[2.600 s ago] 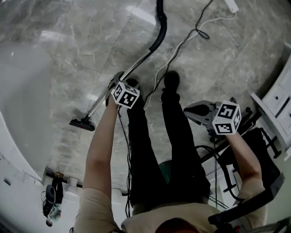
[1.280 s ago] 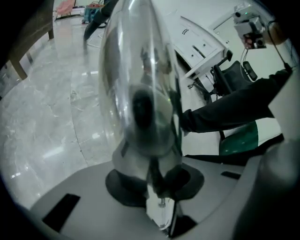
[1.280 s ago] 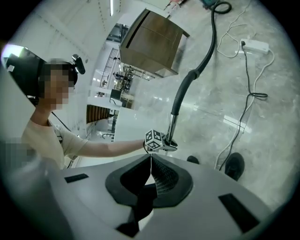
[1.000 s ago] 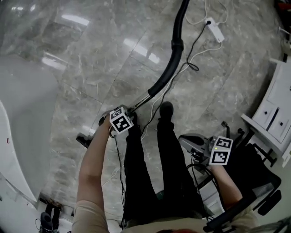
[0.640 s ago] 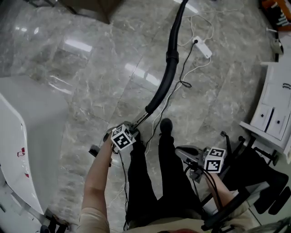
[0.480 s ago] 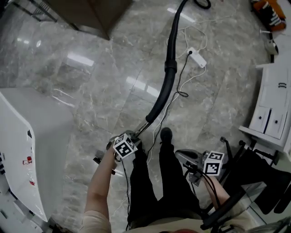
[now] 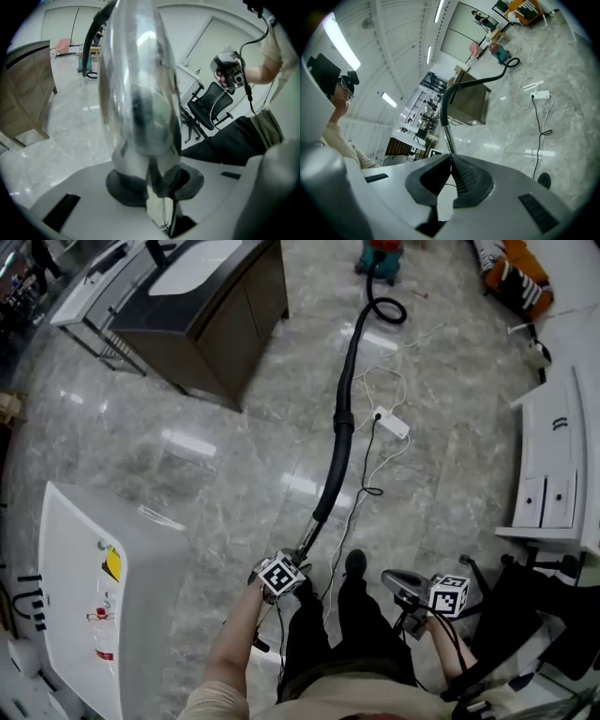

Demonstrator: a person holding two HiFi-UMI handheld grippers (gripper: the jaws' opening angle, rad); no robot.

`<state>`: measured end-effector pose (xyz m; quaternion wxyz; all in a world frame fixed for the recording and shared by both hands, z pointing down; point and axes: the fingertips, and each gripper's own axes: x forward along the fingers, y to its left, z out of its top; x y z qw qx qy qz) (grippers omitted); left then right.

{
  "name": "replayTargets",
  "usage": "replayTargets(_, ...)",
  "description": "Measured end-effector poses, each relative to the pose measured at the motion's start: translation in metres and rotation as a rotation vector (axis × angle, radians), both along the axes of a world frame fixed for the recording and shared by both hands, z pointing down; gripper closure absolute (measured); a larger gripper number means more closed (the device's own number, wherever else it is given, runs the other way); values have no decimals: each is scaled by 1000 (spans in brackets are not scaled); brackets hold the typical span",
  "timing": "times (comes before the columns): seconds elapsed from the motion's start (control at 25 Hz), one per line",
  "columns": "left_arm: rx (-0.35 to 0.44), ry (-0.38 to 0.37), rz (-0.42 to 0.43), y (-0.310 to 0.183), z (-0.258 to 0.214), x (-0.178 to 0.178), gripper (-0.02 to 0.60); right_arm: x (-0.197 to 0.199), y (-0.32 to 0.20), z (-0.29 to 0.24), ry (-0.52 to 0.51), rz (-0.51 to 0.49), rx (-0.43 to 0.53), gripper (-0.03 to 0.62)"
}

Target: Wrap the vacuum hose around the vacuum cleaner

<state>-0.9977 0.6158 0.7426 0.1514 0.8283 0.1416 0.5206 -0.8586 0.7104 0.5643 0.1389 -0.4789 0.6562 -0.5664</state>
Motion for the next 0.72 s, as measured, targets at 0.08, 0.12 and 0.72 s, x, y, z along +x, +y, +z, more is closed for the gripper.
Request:
replayTargets(0.08, -14, -13, -11, 5, -20, 1, 485, 5, 2, -17, 8, 9, 10, 589)
replayTargets(0.12, -21, -18, -17, 9, -29, 2, 485, 9, 3, -26, 6, 15, 19, 589)
replayTargets(0.72, 21, -64, -97, 19, -118, 45, 485, 103, -2, -109, 8, 61, 211, 589)
